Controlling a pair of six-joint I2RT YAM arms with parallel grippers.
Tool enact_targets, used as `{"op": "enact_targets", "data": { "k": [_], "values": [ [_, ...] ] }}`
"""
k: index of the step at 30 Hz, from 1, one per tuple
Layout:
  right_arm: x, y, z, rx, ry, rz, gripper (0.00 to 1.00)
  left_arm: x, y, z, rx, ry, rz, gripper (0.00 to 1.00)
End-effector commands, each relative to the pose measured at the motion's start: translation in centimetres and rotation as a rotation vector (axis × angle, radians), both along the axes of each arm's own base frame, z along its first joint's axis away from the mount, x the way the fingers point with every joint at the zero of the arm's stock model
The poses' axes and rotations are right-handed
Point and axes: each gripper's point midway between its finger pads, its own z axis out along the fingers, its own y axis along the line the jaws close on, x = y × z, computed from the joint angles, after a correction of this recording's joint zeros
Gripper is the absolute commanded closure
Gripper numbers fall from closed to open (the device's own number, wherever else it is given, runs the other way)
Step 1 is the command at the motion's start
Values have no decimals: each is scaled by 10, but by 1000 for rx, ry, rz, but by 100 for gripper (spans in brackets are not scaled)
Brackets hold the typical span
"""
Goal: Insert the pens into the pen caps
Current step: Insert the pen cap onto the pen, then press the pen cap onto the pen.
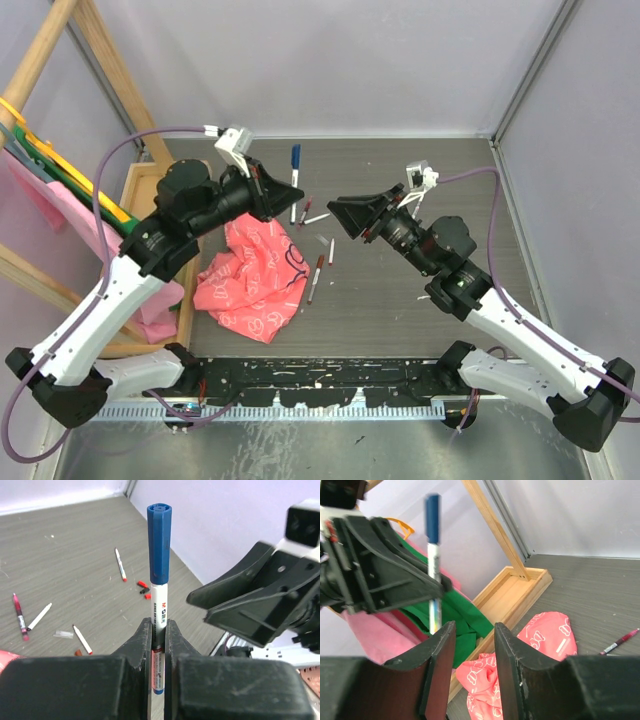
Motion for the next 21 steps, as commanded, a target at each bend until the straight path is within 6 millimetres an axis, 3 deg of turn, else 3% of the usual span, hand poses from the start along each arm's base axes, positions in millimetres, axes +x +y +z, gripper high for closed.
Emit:
{"op": "enact_targets", "data": {
  "k": [1, 7, 11, 21],
  "values": [
    [3, -9, 18, 23, -28, -53, 57, -5, 15, 38, -84, 0, 70, 100],
    [6, -9, 27, 34, -30, -62, 57, -13, 22, 55, -129, -5, 79, 100],
    [9, -11, 29, 21, -40, -84, 57, -12, 27, 53, -125, -3, 106, 100],
    [12, -11, 19, -2, -25, -94, 57, -17, 32, 59, -137, -31, 110, 100]
  ]
}}
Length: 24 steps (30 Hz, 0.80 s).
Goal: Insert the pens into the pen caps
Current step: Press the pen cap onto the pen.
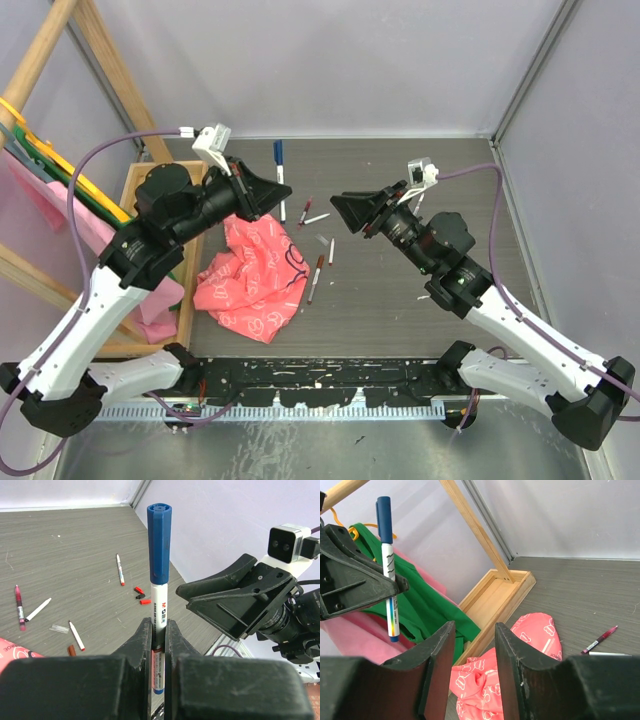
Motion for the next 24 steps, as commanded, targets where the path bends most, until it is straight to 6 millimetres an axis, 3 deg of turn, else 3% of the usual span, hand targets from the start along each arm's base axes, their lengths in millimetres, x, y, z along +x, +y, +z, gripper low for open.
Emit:
{"op": "enact_targets", "data": {
  "k": [1, 13, 24],
  "values": [
    [0, -3, 22, 27, -48, -16, 57, -8, 10, 27, -42, -71, 17, 100],
    [2, 1, 13, 34, -23, -8, 57, -6, 20, 26, -91, -53, 79, 100],
    [2, 0, 9, 37, -8, -11, 57, -7, 16, 28, -118, -27, 62, 100]
  ]
}}
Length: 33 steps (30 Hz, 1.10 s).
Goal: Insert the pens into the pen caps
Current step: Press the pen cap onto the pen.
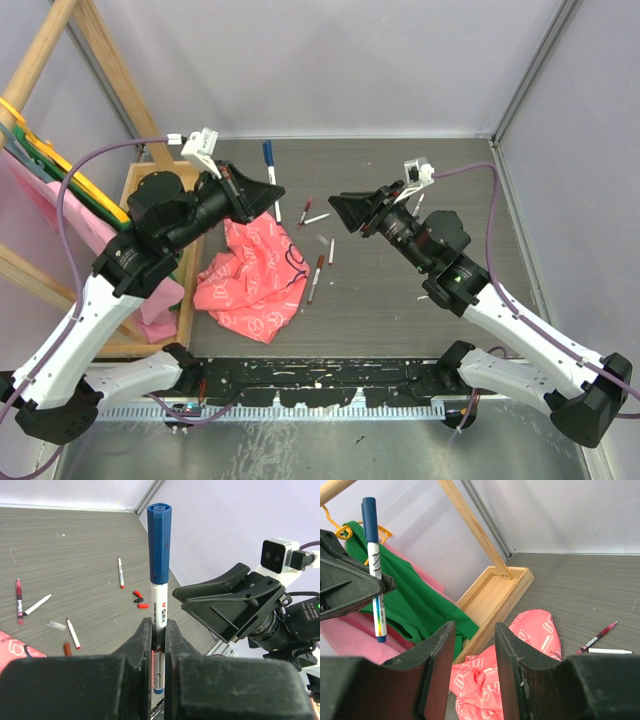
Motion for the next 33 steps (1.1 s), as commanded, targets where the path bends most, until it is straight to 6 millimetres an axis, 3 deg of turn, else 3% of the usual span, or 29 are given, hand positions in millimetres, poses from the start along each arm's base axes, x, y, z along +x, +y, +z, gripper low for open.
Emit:
{"op": "enact_targets", "data": {
  "k": [1, 12, 25, 33],
  "values": [
    [-2, -4, 16, 42, -30, -11, 57, -5, 3, 24, -53, -56, -7, 100],
    [-9, -12, 29, 38, -68, -17, 56, -11, -1, 9, -23, -106, -54, 98],
    [-27, 1, 88, 137, -153, 103, 46, -26, -28, -33, 154, -168, -298, 100],
    [-20, 18, 92, 196, -79, 158, 44, -31, -39, -47, 209, -200, -402, 100]
  ]
}}
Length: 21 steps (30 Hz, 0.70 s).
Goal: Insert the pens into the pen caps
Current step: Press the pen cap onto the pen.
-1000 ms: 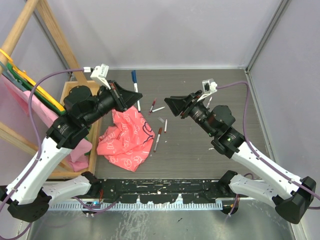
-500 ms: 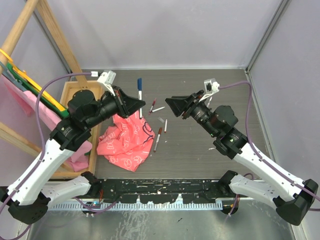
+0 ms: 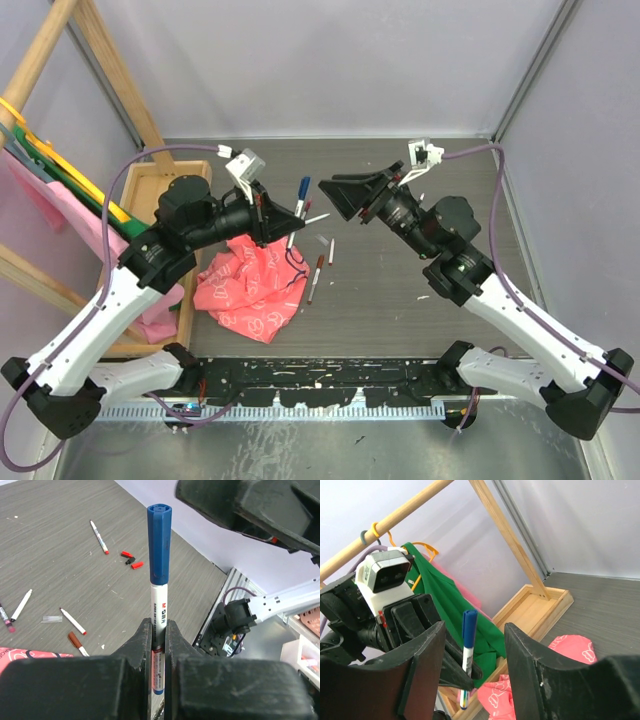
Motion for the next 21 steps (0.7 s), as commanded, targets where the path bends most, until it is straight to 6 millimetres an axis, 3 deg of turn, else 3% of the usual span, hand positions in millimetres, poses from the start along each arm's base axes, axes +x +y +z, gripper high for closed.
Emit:
{"op": "enact_targets", "data": {
  "k": [1, 8, 14, 21],
  "values": [
    [-5, 9, 29, 87, -2, 66, 44, -6, -6, 7, 8, -79, -83, 100],
    [-3, 32, 17, 60, 44, 155, 44, -8, -10, 2, 25, -72, -119, 100],
    [-3, 36, 16, 67, 48, 173, 49, -12, -12, -3, 33, -61, -148, 100],
    [-3, 33, 11, 49, 51, 162, 66, -14, -11, -5, 38, -58, -153, 100]
  ]
}}
